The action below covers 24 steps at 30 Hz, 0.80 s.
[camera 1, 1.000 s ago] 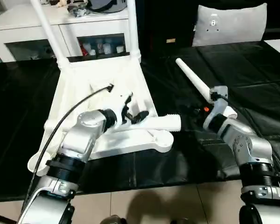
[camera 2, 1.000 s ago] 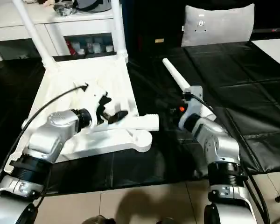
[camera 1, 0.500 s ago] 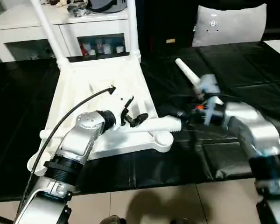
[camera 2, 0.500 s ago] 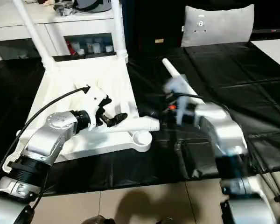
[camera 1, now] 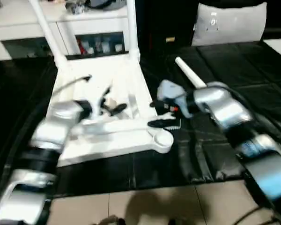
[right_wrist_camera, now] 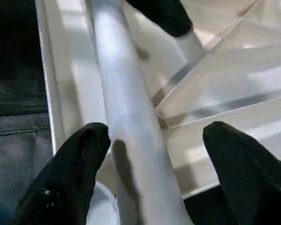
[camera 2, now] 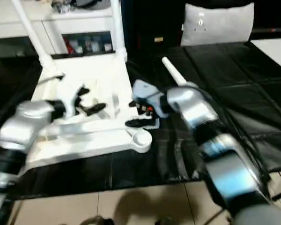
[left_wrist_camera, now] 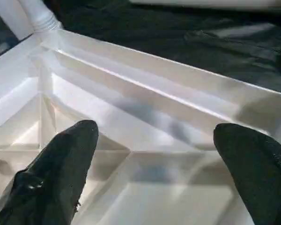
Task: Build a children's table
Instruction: Pick table leg
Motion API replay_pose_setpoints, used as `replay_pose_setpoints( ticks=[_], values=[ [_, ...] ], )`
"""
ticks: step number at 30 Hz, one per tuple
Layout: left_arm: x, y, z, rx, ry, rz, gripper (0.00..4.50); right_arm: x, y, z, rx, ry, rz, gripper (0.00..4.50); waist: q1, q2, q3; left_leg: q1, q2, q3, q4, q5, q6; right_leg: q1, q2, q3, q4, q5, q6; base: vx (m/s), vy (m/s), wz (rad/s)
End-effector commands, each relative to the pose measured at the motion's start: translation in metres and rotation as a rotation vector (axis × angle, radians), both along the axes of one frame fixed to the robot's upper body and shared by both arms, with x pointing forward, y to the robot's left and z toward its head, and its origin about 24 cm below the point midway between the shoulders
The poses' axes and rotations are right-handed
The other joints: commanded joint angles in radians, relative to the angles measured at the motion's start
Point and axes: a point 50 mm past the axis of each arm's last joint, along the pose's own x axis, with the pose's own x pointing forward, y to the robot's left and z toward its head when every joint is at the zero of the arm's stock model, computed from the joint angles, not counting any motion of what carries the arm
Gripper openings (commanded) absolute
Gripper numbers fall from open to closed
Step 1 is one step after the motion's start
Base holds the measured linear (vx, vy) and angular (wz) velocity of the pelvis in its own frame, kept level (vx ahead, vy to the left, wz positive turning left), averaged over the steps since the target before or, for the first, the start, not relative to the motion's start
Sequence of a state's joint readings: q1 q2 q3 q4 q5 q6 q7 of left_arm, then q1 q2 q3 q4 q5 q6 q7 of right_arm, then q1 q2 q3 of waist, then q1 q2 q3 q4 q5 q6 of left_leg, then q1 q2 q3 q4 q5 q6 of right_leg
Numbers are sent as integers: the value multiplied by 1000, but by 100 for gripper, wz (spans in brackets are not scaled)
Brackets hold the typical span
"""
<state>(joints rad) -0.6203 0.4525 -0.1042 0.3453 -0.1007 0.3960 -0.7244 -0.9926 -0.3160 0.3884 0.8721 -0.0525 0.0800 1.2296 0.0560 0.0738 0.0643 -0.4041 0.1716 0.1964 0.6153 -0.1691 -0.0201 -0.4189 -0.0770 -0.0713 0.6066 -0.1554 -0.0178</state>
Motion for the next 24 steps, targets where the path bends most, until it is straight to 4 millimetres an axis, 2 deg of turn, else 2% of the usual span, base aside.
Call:
replay_pose_setpoints(
  ticks=[1,2,3,5,7,8,9,13,15,16,20,24],
  values=[
    [-9,1,4,6,20,-91,450,4,6,-2,-50,0,15,371,1,-4,-80,33,62,-36,-71,-298,39,43,-73,42,-67,-305,-240,0,0,0],
    [-12,1,4,11,28,-113,450,4,7,-3,-62,4,14,357,-1,-4,-77,30,62,-36,-73,-306,34,43,-71,42,-65,-301,-248,0,0,0],
    [-14,2,5,14,37,-129,450,5,8,-5,-72,13,15,357,0,-11,-77,32,63,-34,-73,-309,33,42,-72,43,-67,-305,-249,0,0,0],
    [-18,2,6,15,51,-161,450,4,9,-9,-91,50,23,347,5,-7,-75,35,63,-34,-73,-319,29,41,-73,45,-67,-325,-246,0,0,0],
    [-22,2,6,16,63,-188,450,4,9,-11,-109,74,25,320,3,-16,-74,31,63,-34,-75,-323,23,43,-72,46,-63,-337,-241,0,0,0],
    [-24,1,6,18,70,-203,450,4,9,-13,-122,79,23,320,5,-18,-74,33,64,-35,-73,-321,21,43,-76,47,-62,-341,-243,0,0,0],
    [-24,1,6,18,70,-205,450,4,9,-13,-123,80,23,306,5,-16,-73,32,64,-36,-74,-323,19,44,-76,47,-61,-349,-244,0,0,0],
    [-35,-2,5,12,117,-276,450,4,5,-19,-187,119,12,268,1,-19,-69,34,66,-37,-76,-353,2,41,-76,49,-62,-381,-239,0,0,0],
    [-39,-3,3,17,139,-301,450,3,4,-20,-200,140,23,254,0,-22,-68,35,65,-36,-77,-359,3,39,-74,50,-64,-389,-235,0,0,0],
    [-42,-3,2,16,153,-312,450,3,3,-20,-206,149,25,248,1,-20,-69,35,65,-36,-76,-359,1,40,-75,50,-62,-388,-234,0,0,0],
    [-47,-4,0,21,186,-336,450,3,-1,-17,-247,193,43,211,1,-22,-70,34,65,-35,-76,-347,8,41,-72,51,-62,-367,-238,0,0,0],
    [-50,-5,-1,18,204,-347,450,3,-1,-16,-251,199,41,194,1,-19,-70,35,65,-36,-76,-353,3,40,-72,51,-61,-367,-243,0,0,0]
  ],
)
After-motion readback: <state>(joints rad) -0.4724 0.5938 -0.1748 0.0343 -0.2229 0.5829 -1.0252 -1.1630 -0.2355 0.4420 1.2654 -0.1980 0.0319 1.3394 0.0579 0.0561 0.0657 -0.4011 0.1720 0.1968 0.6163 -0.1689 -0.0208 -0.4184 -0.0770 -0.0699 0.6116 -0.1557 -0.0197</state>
